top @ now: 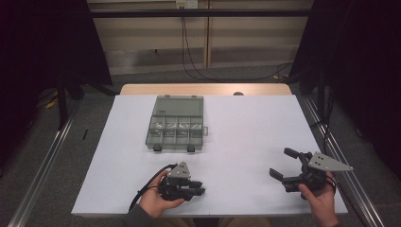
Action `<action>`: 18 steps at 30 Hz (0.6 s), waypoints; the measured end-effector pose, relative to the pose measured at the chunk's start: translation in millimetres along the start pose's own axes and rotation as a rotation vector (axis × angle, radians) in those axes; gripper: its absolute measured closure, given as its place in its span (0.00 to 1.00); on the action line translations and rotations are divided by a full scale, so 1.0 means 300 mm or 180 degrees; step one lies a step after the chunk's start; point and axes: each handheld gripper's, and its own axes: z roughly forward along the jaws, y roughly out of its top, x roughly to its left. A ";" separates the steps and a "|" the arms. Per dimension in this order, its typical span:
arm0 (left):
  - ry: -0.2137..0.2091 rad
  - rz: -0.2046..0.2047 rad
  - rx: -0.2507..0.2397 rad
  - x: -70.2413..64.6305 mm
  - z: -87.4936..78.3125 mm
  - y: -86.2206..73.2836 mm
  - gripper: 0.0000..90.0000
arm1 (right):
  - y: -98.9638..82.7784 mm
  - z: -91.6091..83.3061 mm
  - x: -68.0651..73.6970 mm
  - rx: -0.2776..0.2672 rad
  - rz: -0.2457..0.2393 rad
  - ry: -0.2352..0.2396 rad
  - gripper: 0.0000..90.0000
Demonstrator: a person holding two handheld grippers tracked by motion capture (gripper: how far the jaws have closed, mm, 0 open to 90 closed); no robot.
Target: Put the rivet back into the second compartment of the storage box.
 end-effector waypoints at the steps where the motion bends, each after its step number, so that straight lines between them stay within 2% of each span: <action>1: 0.0014 0.0001 0.0004 0.000 -0.001 0.000 0.84 | 0.000 0.000 0.000 -0.0001 -0.0001 -0.0003 0.02; 4: 0.0019 -0.0019 0.0016 0.006 -0.005 -0.002 0.90 | 0.000 -0.001 0.001 0.0003 -0.0008 -0.0011 0.02; 10: 0.0034 -0.0008 0.0026 0.010 -0.009 -0.003 0.90 | 0.000 -0.001 0.000 -0.0001 -0.0009 -0.0011 0.02; 15: 0.0023 -0.0061 0.0019 0.014 -0.015 -0.002 0.91 | 0.000 0.000 0.001 0.0001 -0.0003 -0.0008 0.02; 16: 0.0047 -0.0093 0.0007 0.016 -0.018 -0.001 1.00 | 0.000 0.000 0.001 -0.0001 -0.0003 -0.0005 0.02; 18: 0.0074 -0.0099 0.0003 0.022 -0.021 -0.002 1.00 | 0.000 0.000 0.001 -0.0002 -0.0002 -0.0006 0.02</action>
